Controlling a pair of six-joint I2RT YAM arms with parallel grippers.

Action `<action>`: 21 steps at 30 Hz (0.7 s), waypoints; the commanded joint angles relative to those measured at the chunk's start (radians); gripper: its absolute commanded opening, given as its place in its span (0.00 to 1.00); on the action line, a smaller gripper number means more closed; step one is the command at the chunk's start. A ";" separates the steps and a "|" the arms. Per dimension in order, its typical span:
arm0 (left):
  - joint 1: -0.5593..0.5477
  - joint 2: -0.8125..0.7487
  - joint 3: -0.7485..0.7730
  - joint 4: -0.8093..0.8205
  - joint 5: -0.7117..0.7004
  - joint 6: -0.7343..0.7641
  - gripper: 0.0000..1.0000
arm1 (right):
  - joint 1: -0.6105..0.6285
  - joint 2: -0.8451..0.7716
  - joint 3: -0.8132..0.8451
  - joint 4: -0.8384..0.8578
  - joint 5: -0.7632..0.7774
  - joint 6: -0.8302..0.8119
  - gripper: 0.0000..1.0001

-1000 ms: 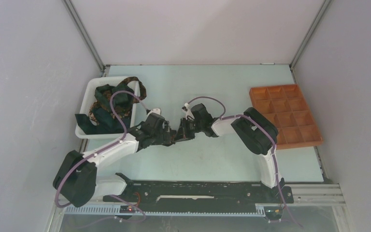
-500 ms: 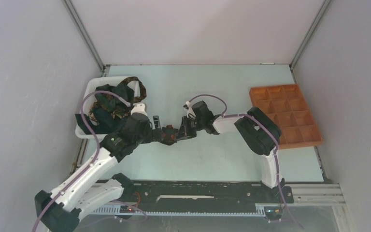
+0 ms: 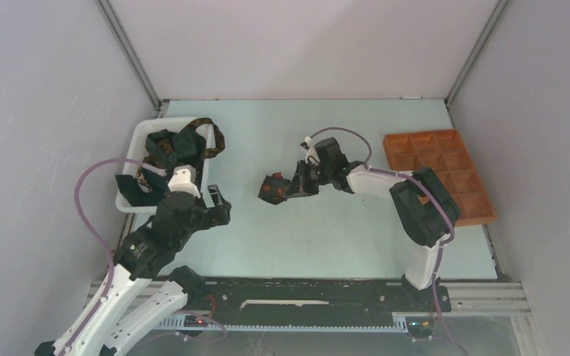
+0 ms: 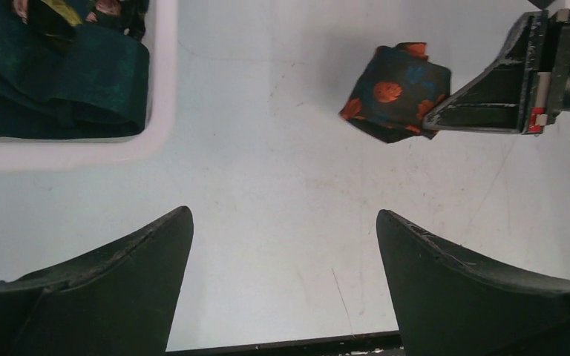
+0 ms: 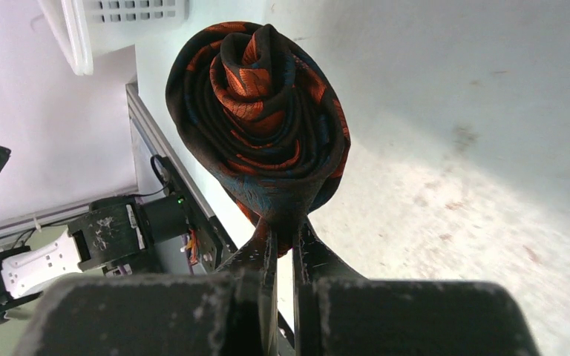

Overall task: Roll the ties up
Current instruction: Pick up the tie at the center of the board, then place the tie in the storage box.

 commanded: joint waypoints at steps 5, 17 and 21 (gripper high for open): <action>0.005 -0.059 -0.020 0.001 -0.063 0.000 1.00 | -0.205 -0.157 0.065 -0.210 0.047 -0.134 0.00; 0.005 -0.077 -0.029 -0.003 -0.074 -0.012 1.00 | -0.571 -0.220 0.128 -0.422 0.170 -0.230 0.00; 0.004 -0.078 -0.030 -0.004 -0.077 -0.016 1.00 | -0.678 -0.214 0.147 -0.440 0.199 -0.223 0.00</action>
